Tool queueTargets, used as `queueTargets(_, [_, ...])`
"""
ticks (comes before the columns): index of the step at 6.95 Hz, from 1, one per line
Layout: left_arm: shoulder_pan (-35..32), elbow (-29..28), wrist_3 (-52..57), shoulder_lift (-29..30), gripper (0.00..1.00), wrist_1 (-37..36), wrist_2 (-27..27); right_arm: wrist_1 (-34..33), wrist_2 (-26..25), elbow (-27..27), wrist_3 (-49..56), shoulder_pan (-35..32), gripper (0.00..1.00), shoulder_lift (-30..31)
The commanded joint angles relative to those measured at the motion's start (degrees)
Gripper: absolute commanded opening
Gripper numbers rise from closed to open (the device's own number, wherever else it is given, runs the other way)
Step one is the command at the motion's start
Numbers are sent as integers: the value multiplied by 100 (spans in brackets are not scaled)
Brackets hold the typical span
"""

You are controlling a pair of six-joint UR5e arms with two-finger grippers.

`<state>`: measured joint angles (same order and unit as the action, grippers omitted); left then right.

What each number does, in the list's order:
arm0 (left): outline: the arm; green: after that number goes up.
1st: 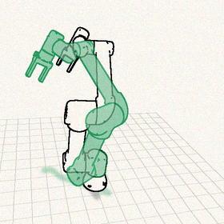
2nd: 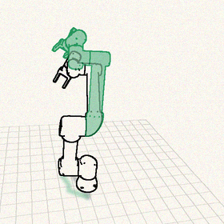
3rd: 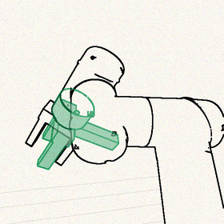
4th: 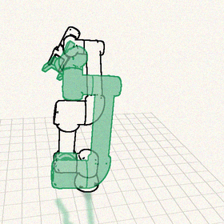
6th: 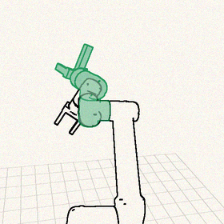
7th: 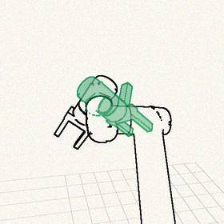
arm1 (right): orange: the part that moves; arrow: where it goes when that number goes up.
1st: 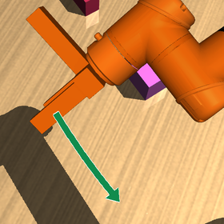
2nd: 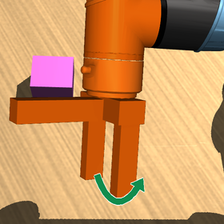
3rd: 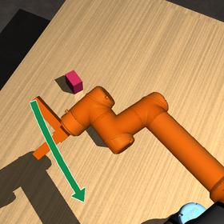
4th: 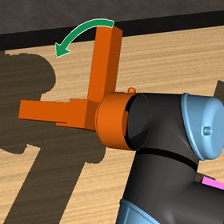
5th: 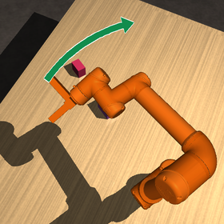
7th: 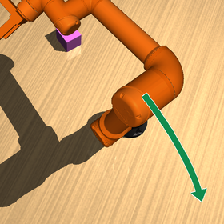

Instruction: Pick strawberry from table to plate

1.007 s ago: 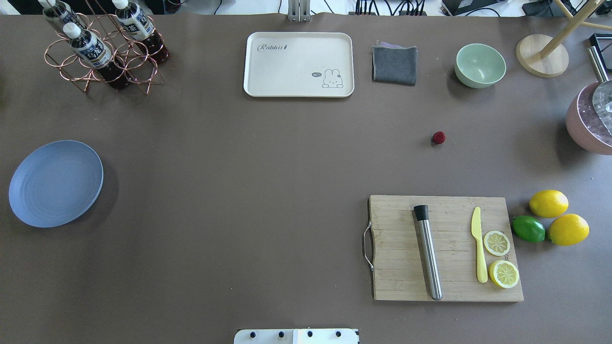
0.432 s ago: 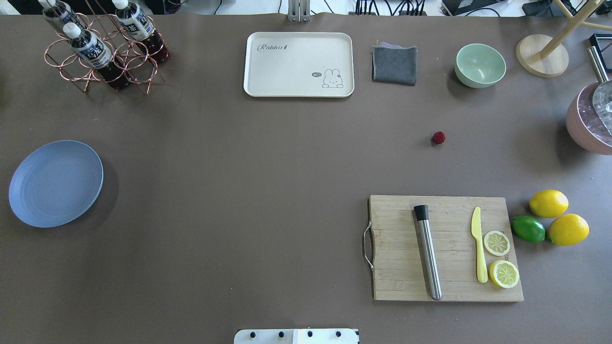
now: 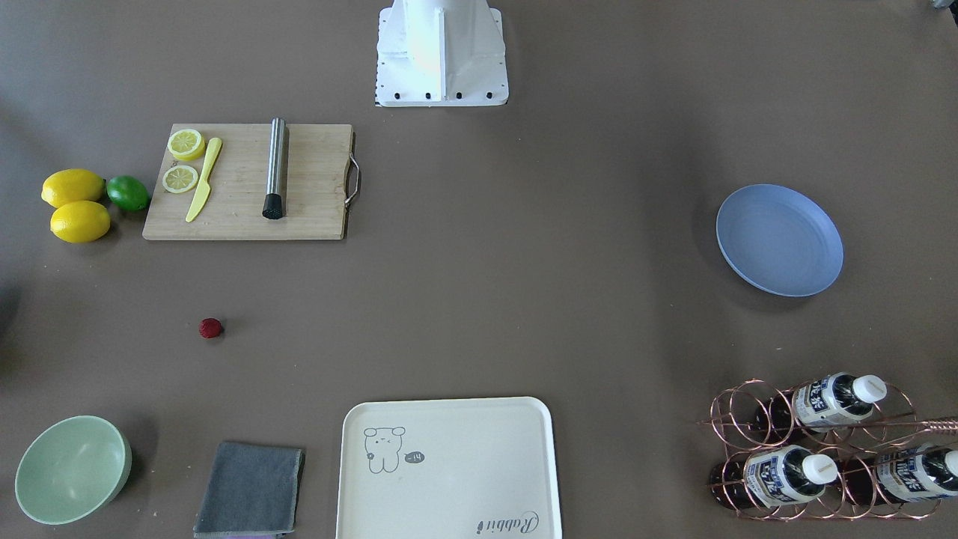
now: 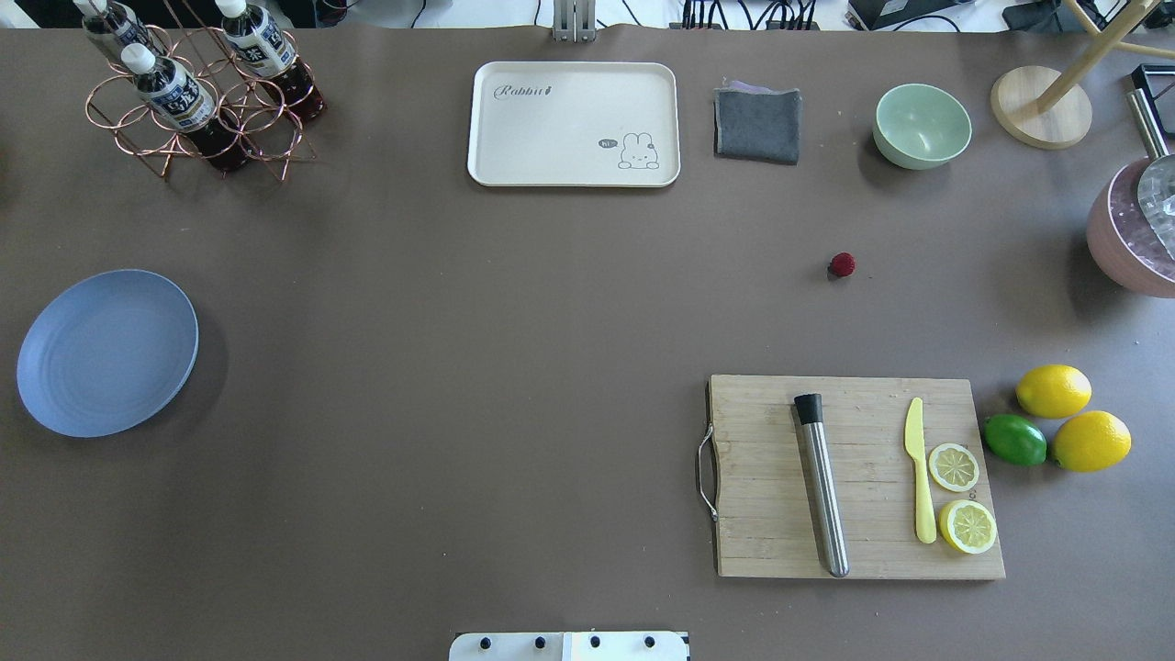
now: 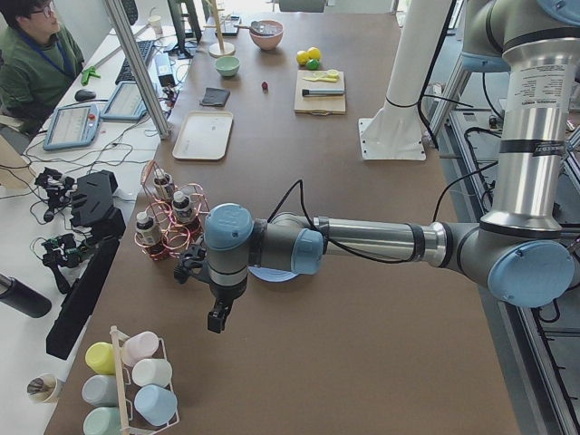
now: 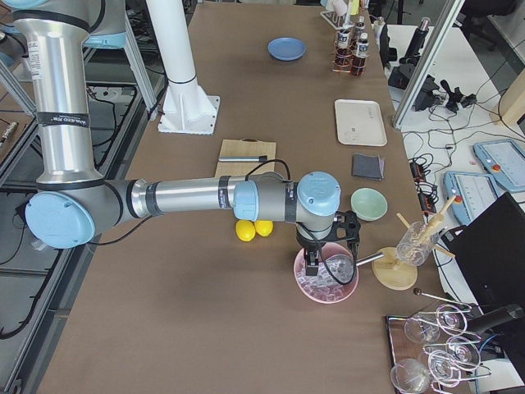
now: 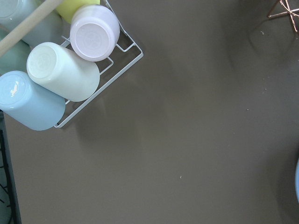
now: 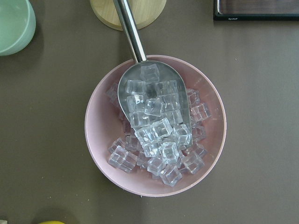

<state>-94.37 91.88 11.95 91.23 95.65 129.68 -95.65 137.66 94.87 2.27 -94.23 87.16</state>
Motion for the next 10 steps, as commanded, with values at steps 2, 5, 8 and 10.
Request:
queueTargets(2, [-3, 15, 0, -351, 98, 505, 14, 2, -3, 57, 19, 1, 100, -6])
queueTargets(5, [6, 6, -17, -352, 98, 814, 23, 447, 235, 49, -16, 245, 100, 20])
queueTargets(8, [181, -108, -1648, -246, 98, 1364, 1144, 686, 261, 136, -1048, 956, 100, -427])
queueTargets(10, [724, -362, -2902, -264, 98, 2425, 1139, 1886, 226, 93, -2435, 1597, 100, -446])
